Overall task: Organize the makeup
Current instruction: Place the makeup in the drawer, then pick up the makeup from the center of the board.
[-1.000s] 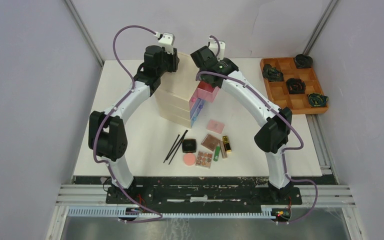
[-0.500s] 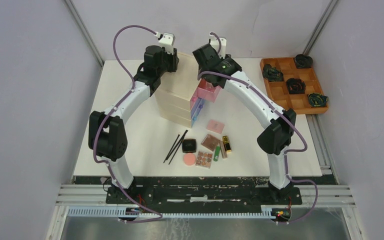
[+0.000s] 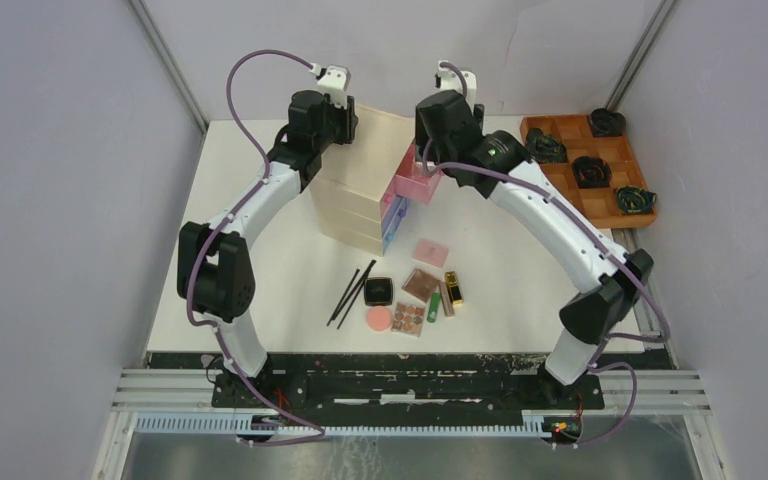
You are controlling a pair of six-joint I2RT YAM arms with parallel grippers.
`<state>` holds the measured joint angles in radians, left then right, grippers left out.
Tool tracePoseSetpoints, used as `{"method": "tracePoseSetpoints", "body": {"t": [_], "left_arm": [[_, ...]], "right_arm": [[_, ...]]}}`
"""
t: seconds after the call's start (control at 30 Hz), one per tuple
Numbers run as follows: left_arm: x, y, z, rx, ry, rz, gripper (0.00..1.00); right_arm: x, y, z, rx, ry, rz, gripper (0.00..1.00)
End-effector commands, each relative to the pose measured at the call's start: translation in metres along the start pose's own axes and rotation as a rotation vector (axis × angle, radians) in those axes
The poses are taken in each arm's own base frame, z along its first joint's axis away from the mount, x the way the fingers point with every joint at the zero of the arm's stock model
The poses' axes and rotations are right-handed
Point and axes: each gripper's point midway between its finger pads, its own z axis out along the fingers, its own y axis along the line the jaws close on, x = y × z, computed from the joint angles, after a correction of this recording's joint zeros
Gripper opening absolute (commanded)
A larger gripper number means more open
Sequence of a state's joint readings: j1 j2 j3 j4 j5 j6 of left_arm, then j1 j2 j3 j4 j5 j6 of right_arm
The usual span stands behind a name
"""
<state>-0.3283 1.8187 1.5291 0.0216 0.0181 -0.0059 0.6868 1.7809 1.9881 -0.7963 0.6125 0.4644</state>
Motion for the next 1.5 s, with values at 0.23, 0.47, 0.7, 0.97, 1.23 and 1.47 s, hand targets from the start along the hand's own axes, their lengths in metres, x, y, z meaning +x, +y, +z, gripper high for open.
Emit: {"method": "tracePoseSetpoints", "body": {"t": [0.23,0.47,0.7,0.97,1.23,1.47], "left_arm": [[0.182,0.03,-0.037,-0.107,0.608,0.034,0.41],[0.185,0.03,-0.038,-0.113,0.611,0.028,0.41],[0.19,0.03,-0.038,-0.113,0.621,0.031,0.41],[0.191,0.032,-0.038,-0.119,0.626,0.037,0.41],[0.192,0.032,-0.039,-0.115,0.629,0.037,0.41],[0.194,0.032,-0.039,-0.113,0.633,0.041,0.41]], "right_arm": [[0.144,0.031,-0.11,-0.346,0.18,-0.335,0.69],[0.227,0.082,-0.139,-0.512,0.258,-0.525,0.68],[0.279,0.119,-0.128,-0.573,0.344,-0.493,0.72],[0.338,0.13,-0.125,-0.614,0.472,-0.499,0.7],[0.37,0.131,-0.116,-0.582,0.516,-0.517,0.71],[0.382,0.125,-0.101,-0.503,0.519,-0.537,0.77]]}}
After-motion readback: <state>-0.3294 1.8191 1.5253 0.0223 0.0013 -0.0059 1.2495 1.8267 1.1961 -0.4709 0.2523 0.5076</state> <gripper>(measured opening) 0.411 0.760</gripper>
